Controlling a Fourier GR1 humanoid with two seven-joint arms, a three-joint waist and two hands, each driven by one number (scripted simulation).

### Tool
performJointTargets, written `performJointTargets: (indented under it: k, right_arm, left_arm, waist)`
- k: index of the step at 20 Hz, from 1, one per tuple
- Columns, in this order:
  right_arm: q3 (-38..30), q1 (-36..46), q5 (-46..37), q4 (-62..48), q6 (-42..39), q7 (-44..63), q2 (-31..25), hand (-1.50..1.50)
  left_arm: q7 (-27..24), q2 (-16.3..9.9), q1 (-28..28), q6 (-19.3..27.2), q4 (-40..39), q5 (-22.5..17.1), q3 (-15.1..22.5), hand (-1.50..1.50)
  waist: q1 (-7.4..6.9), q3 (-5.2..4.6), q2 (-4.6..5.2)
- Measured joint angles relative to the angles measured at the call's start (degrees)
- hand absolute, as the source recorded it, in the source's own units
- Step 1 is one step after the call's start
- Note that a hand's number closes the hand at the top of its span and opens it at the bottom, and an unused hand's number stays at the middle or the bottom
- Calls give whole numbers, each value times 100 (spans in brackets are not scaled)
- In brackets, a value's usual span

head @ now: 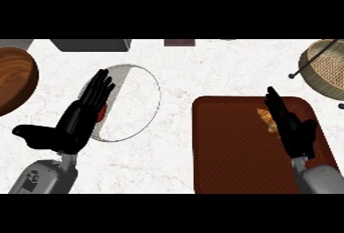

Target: Pick the croissant from the tray and place it in the tiered basket

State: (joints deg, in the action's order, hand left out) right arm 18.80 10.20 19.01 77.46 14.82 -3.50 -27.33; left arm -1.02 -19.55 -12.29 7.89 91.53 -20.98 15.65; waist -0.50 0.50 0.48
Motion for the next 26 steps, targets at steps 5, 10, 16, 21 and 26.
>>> performJointTargets:
  k: [5,10,16,21,26]
  right_arm:
    - [-719,476,371,136,-865,-571,-658,150]
    - [-1843,704,669,-588,-514,-630,-1126,-150]
    - [-2781,681,1446,-1475,-1487,-1399,-1164,-150]
    - [-2605,486,1279,-1535,-2476,-1097,-1894,-150]
    - [-1965,318,607,-1030,-3093,-568,-2685,-150]
  left_arm:
    - [33,-132,607,341,-408,329,-72,0]
    - [32,-116,1082,793,-700,582,-128,0]
    - [-219,138,1392,1165,-781,922,5,0]
    - [-148,163,1523,1284,-736,1027,12,0]
    - [-110,196,1581,1363,-722,1121,53,0]
  waist:
    - [-47,-23,-26]
    - [-24,-8,-14]
    - [8,25,-67]
    - [48,7,-91]
    - [81,-13,-102]
